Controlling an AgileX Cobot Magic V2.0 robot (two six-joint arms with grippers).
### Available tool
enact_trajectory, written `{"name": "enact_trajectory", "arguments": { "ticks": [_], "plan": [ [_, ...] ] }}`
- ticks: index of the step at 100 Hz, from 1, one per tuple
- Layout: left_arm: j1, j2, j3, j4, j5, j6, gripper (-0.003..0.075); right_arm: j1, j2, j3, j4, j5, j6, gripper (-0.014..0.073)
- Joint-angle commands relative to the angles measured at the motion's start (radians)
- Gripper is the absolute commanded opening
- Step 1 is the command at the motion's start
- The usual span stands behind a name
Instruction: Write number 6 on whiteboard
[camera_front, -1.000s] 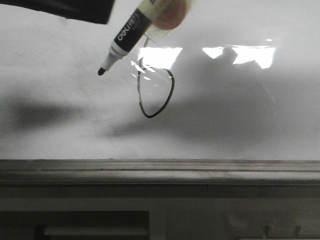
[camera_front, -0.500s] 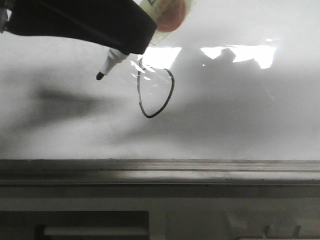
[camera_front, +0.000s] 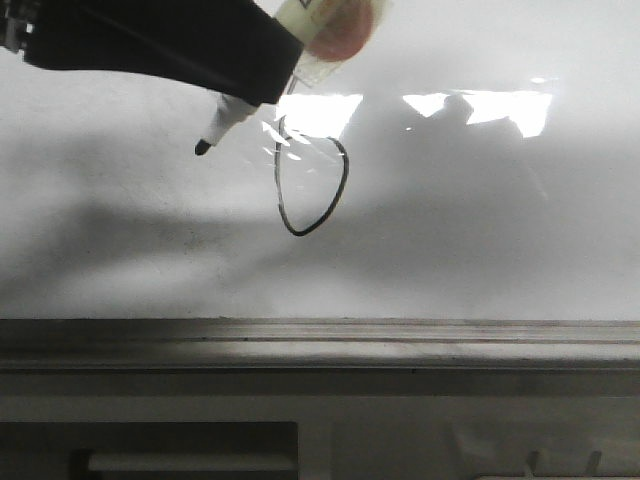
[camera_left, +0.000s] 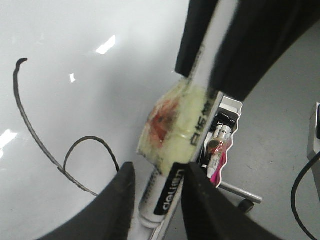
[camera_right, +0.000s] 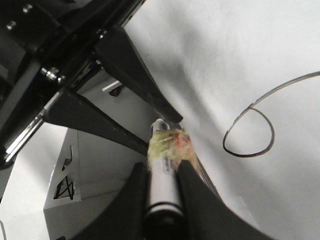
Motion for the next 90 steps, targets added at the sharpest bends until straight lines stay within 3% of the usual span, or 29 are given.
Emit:
{"name": "enact_trajectory", "arguments": {
  "ticks": [1, 10, 18, 29, 38, 62, 90],
  "plan": [
    [-0.008, -0.013, -0.034, -0.028, -0.029, 0.004, 0.0183, -0.002, -0.019, -0.035, 0.049, -0.024, -0.007, -0.0045],
    [-0.008, -0.013, -0.034, -0.028, -0.029, 0.004, 0.0113, -0.002, -0.019, -0.035, 0.053, -0.022, -0.007, -0.0045],
    [-0.008, -0.013, -0.034, -0.028, -0.029, 0.006, -0.0021, -0.002, -0.019, -0.035, 0.058, -0.020, -0.007, -0.0043],
    [-0.008, -0.013, -0.034, -0.028, -0.029, 0.006, -0.0020, -0.002, -0.019, -0.035, 0.060, -0.020, -0.007, -0.0035],
    [-0.008, -0.013, -0.034, -0.028, -0.029, 0.006, -0.0020, -0.002, -0.019, -0.035, 0.060, -0.020, -0.007, 0.0034],
    [-0.008, -0.017, -0.034, -0.028, -0.048, 0.006, -0.0020, -0.004, -0.019, -0.035, 0.062, -0.038, -0.007, 0.0441],
    [-0.008, -0.112, 0.013, -0.032, -0.209, -0.141, -0.0020, -0.128, -0.077, -0.029, 0.049, -0.005, 0.007, 0.0458]
  ]
}}
